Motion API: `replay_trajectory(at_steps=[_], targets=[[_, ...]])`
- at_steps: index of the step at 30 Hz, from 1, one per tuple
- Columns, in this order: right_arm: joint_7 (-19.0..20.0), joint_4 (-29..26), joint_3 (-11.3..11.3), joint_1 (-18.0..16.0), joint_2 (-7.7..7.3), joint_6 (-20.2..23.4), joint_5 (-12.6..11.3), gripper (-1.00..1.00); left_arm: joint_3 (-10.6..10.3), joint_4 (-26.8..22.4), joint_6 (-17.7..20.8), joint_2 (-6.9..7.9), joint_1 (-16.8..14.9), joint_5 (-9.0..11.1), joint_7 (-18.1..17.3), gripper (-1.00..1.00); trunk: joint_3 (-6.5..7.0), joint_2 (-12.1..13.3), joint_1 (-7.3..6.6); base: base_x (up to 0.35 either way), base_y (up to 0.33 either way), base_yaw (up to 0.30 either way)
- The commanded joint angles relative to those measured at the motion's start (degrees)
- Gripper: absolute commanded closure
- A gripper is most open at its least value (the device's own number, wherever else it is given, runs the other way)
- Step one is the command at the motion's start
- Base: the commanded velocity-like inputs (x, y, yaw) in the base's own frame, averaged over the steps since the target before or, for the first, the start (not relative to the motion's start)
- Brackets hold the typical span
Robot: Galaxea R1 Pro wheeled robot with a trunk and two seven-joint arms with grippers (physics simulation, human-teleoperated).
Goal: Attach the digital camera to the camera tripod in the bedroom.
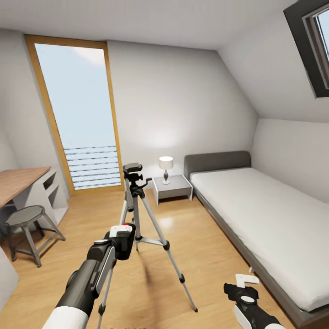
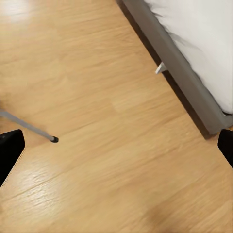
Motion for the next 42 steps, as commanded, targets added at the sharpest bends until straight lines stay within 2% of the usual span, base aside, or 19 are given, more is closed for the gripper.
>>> replay_trajectory(at_steps=[1, 12, 25, 30, 42], targets=[[0.0, 0.0, -0.1, 0.0, 0.0, -0.3, -0.2, -1.0, 0.0, 0.0, 0.2, -0.03, 0.0, 0.1, 0.2, 1.0, -0.02, 0.0, 0.02, 0.0, 0.0, 0.277], [0.0, 0.0, -0.1, 0.0, 0.0, -0.3, -0.2, -1.0, 1.4, 0.6, -0.2, 0.32, 0.0, 0.1, 0.3, 1.0, -0.02, 0.0, 0.02, 0.0, 0.0, 0.277], [0.0, 0.0, -0.1, 0.0, -0.03, -0.3, -0.2, -1.0, 6.0, 1.4, -0.6, 1.0, 0.0, 0.0, 0.3, 1.0, -0.02, 0.0, 0.02, 0.0, 0.0, 0.277], [0.0, 0.0, -0.2, 0.0, -0.07, -0.3, -0.2, -1.0, 7.3, 2.5, -0.8, 2.45, 0.0, 0.0, 0.0, 1.0, -0.02, 0.0, 0.02, 0.0, 0.0, 0.277], [0.2, 0.0, -0.3, 0.0, -0.24, -0.3, -0.3, -1.0, 7.8, 3.4, -0.9, 6.29, 0.0, 0.3, -0.5, 1.0, -0.03, 0.0, 0.02, 0.0, 0.0, 0.275]])
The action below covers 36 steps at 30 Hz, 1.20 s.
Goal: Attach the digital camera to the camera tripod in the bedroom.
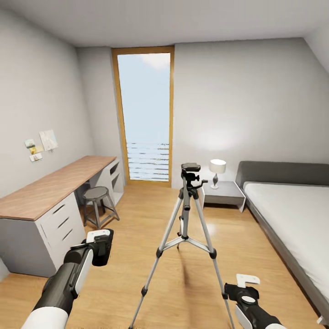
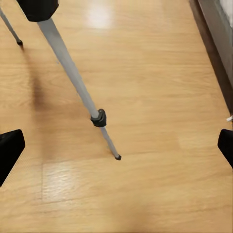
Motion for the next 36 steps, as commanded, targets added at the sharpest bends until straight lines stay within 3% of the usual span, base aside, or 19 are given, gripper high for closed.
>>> replay_trajectory(at_steps=[1, 6, 10, 13, 23, 36], targets=[[0.1, 0.0, -0.1, 0.0, -0.14, -0.3, -0.2, -1.0, 0.0, 0.0, 0.2, 0.24, 0.0, 0.3, 0.2, 1.0, -0.03, 0.0, 0.02, 0.0, 0.0, 0.264], [0.5, 0.0, -0.2, 0.0, -2.01, -0.2, -0.3, -1.0, 0.0, 0.1, 0.2, 0.92, 0.0, 0.5, 0.0, 1.0, -0.13, 0.0, 0.02, 0.0, 0.0, 0.252], [1.0, 0.0, -0.2, 0.0, -4.8, -0.1, -0.6, -1.0, 0.0, 0.1, 0.2, 1.17, 0.0, 0.6, -0.1, 1.0, -0.26, 0.0, 0.02, 0.0, 0.0, 0.227], [1.0, 0.0, -0.2, 0.0, -5.51, -0.2, -0.5, -1.0, -0.1, -0.1, 0.2, 1.2, 0.0, 0.6, -0.1, 1.0, -0.31, 0.0, 0.02, 0.0, 0.0, 0.125], [0.2, 0.0, 0.0, 0.0, -5.65, 0.0, -0.1, -1.0, -0.3, -1.0, 0.6, 0.9, 0.0, 0.4, 0.0, 1.0, -0.36, 0.0, 0.02, 0.0, 0.0, -0.007], [-0.4, -0.1, 0.0, 0.0, -5.38, -0.1, 0.1, -1.0, -0.3, -2.5, 1.0, 0.98, 0.0, 0.5, 0.0, 1.0, -0.36, 0.0, 0.02, 0.0, 0.0, -0.253]])
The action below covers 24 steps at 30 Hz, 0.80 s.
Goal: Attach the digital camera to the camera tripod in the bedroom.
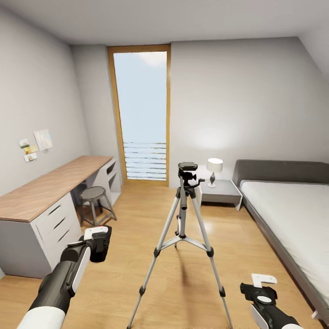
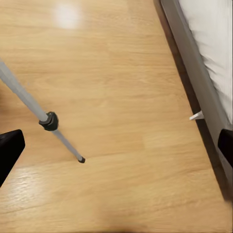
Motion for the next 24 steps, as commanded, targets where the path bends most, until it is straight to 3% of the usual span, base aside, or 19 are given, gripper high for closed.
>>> replay_trajectory(at_steps=[1, 10, 24], targets=[[0.0, 0.1, -0.1, 0.0, 0.02, -0.3, -0.2, -1.0, 0.0, -0.3, 0.3, 0.02, 0.0, 0.2, 0.2, 1.0, -0.02, 0.0, 0.02, 0.0, 0.0, -0.287], [0.0, 0.1, -0.2, 0.0, 0.03, -0.3, -0.4, -1.0, 0.0, -2.1, 0.6, 0.01, 0.0, 0.2, 0.2, 1.0, -0.02, 0.0, 0.02, 0.0, 0.0, -0.266], [-0.1, 0.0, -0.2, 0.0, 0.15, -0.3, -0.5, -1.0, 0.2, -2.5, 0.6, 0.12, 0.0, 0.1, 0.2, 1.0, -0.02, 0.0, 0.02, 0.0, 0.0, -0.029]])
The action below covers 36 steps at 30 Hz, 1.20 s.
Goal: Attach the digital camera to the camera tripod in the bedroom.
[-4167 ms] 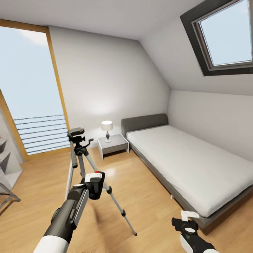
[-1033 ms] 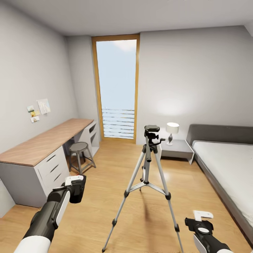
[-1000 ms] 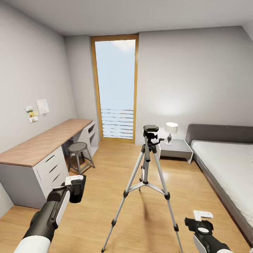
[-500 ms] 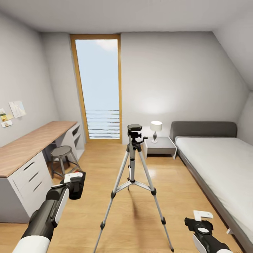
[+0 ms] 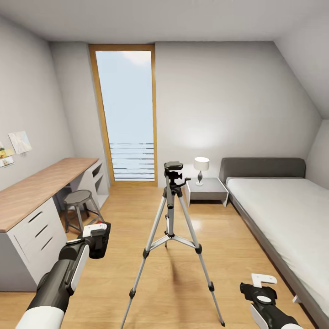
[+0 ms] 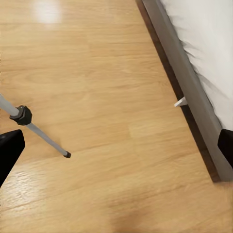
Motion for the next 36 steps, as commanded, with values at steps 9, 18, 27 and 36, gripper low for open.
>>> replay_trajectory(at_steps=[9, 18, 27, 36], targets=[[0.0, 0.1, -0.2, 0.0, 0.04, -0.4, -0.3, -1.0, 0.0, -0.2, 0.3, 0.01, 0.0, 0.1, 0.2, 1.0, -0.02, 0.0, 0.02, 0.0, 0.0, 0.0], [-2.1, 0.3, -0.3, 0.0, 0.1, -0.9, 0.0, -1.0, 0.0, -0.3, 0.3, 0.19, 0.1, 0.2, 0.2, 1.0, -0.03, 0.0, 0.02, 0.0, 0.0, 0.0], [-3.5, 0.3, -0.3, 0.1, 0.15, -0.4, 0.0, -1.0, 0.1, -0.3, 0.3, 0.27, 0.2, 0.3, 0.1, 1.0, -0.03, 0.0, 0.02, 0.0, 0.103, 0.0], [-4.1, 0.3, -0.3, 0.1, 0.15, -0.4, 0.0, -1.0, 0.1, -0.3, 0.3, 0.27, 0.2, 0.3, 0.1, 1.0, -0.03, 0.0, 0.02, 0.0, 0.282, 0.0]])
